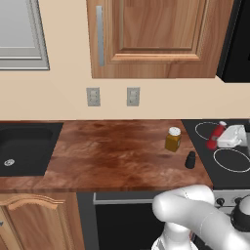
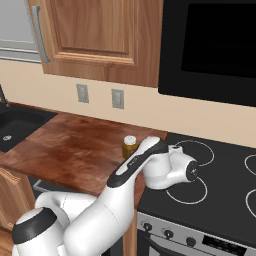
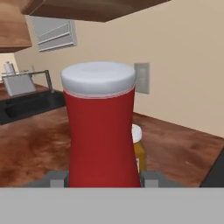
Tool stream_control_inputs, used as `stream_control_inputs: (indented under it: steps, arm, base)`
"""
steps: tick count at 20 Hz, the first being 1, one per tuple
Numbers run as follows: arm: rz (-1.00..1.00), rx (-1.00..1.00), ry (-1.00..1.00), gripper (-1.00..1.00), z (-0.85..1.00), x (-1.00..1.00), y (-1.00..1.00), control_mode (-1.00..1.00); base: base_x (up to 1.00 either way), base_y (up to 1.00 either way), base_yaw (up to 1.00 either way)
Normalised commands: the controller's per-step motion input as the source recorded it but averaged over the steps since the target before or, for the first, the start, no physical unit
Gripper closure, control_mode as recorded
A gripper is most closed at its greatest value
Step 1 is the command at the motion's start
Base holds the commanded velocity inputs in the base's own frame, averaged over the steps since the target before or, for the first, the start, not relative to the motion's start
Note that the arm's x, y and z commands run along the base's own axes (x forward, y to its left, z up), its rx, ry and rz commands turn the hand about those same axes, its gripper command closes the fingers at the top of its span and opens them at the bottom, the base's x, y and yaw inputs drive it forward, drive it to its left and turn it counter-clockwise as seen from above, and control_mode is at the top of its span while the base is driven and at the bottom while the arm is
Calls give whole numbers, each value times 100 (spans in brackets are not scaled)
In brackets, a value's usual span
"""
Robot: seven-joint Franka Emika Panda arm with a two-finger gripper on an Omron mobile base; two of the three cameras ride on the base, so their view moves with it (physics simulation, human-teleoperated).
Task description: Collect the turmeric, ketchup, and shaker from the cabinet and place them next to the stove.
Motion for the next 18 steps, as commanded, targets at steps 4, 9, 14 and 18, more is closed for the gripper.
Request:
stream_control_inputs:
  steps: [4, 9, 14, 18]
  arm:
    - [0, -5, 0, 100, -2, 17, 19, -100]
    - [0, -6, 0, 100, -13, 17, 21, -100]
    - [0, -6, 0, 100, -17, 12, 26, -100]
    - [0, -5, 0, 100, -16, 11, 25, -100]
  base:
    - [0, 0, 0]
    - [0, 0, 0]
    - [0, 0, 0]
    - [0, 0, 0]
